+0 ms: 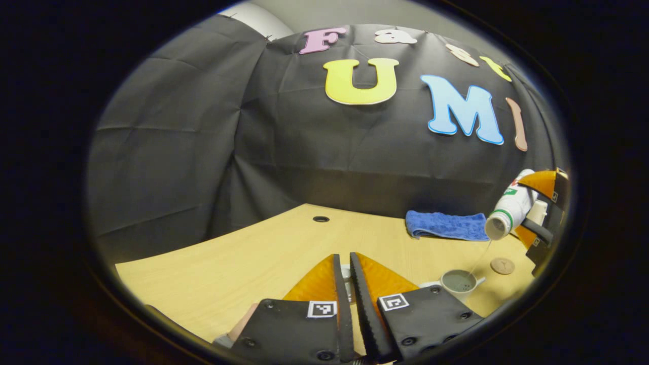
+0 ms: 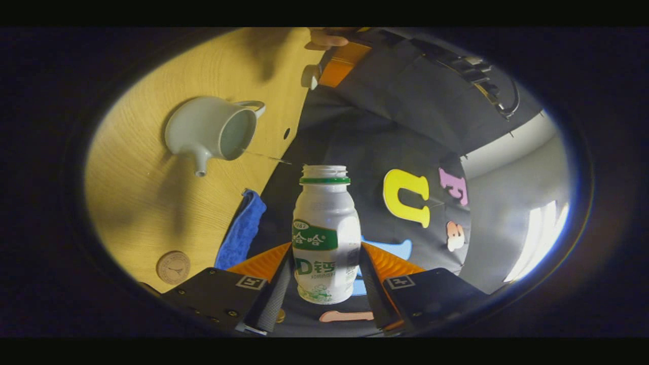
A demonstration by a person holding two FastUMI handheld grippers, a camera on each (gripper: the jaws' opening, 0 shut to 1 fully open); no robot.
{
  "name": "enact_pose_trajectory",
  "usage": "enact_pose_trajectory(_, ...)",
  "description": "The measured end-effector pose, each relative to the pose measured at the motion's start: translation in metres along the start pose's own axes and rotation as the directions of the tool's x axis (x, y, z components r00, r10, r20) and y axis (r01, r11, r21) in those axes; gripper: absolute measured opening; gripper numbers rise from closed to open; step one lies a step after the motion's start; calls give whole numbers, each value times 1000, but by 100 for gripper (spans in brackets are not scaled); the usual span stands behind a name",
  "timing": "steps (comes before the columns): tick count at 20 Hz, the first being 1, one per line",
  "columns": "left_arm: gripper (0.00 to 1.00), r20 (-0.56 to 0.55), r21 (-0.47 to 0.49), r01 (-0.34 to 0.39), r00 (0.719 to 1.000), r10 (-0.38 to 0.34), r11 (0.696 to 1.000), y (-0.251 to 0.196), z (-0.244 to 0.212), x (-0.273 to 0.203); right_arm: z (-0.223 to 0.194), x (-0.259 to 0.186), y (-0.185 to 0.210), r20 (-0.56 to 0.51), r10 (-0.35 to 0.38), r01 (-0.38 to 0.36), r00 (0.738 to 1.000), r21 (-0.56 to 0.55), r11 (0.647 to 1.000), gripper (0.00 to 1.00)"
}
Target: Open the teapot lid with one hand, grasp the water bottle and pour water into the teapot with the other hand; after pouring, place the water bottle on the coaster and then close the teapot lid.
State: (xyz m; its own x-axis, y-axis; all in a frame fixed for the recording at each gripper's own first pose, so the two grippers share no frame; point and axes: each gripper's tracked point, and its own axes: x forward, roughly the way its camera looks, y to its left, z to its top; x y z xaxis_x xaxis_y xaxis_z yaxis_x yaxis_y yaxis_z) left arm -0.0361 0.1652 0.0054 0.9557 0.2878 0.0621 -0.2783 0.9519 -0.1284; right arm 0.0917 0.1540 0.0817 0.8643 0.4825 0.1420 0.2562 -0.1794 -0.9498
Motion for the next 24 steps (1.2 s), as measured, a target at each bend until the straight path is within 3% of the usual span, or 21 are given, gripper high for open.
enact_pose_trajectory(3,17,-1,5,3,1000,-3,1000,-1,-2,0,3,-5,11,-25,35,-32,999,109,994,70)
enact_pose_trajectory(6,17,0,6,3,1000,-3,1000,-2,-1,0,11,-8,28,-42,86,-73,995,251,965,71)
enact_pose_trajectory(13,17,-2,7,9,1000,-9,1000,-4,-2,0,0,-17,33,-121,141,-60,983,511,857,70)
enact_pose_trajectory(19,17,1,3,33,999,-33,999,-12,-1,0,-31,-36,37,-233,193,40,953,728,685,71)
enact_pose_trajectory(24,17,17,16,66,998,-66,998,-29,6,-4,-57,-57,43,-304,243,171,921,877,449,71)
